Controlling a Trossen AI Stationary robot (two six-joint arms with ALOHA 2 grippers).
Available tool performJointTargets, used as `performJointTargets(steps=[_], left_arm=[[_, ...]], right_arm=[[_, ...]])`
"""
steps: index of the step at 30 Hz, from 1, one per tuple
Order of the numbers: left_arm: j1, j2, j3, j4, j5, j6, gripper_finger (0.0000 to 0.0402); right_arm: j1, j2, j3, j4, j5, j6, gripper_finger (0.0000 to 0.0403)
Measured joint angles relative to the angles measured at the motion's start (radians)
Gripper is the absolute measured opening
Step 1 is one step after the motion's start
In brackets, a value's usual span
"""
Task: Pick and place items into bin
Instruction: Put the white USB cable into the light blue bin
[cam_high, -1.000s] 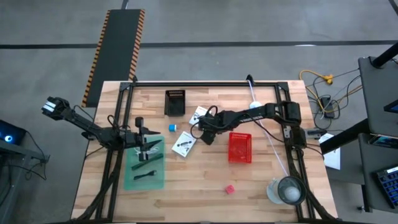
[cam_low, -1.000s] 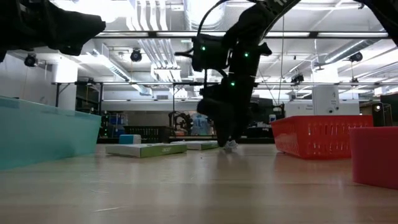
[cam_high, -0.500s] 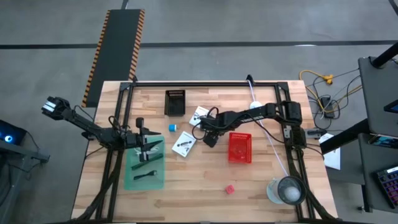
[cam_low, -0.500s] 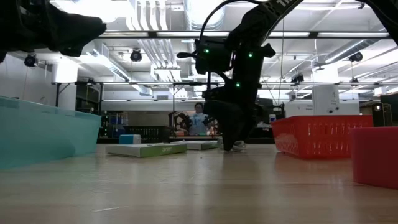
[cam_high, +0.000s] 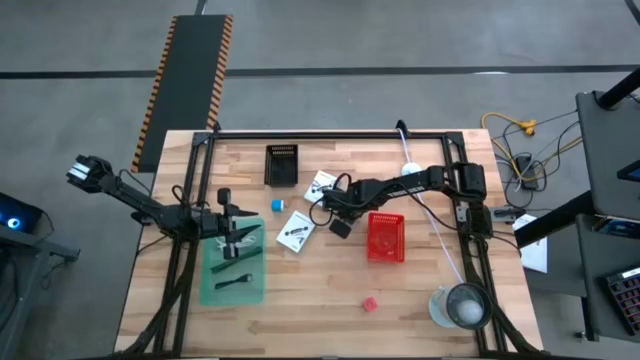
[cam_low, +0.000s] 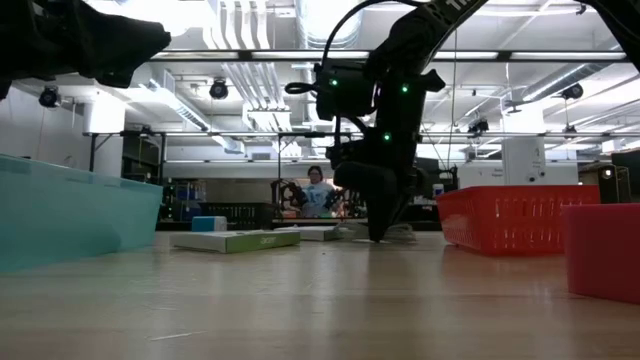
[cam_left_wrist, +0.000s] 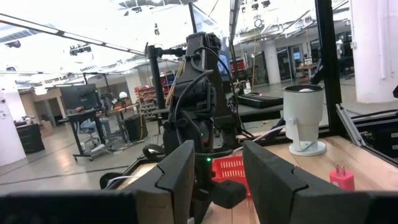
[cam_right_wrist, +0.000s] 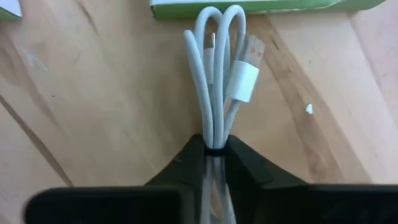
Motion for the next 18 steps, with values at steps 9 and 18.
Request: performJointTargets(steps=[9,18], left_arm=[[0.000,0.021,0.000,-0.001,0.000,0.001,0.0121],[0.000,0.035,0.000,0.000,0.000,0.001,0.0121]], right_arm=[[0.030,-0.054,-0.006,0.003,0.004,0.033,0.0025],[0.146,-0.147,-0.009,0.326,0.058,-0.215,0.0025]])
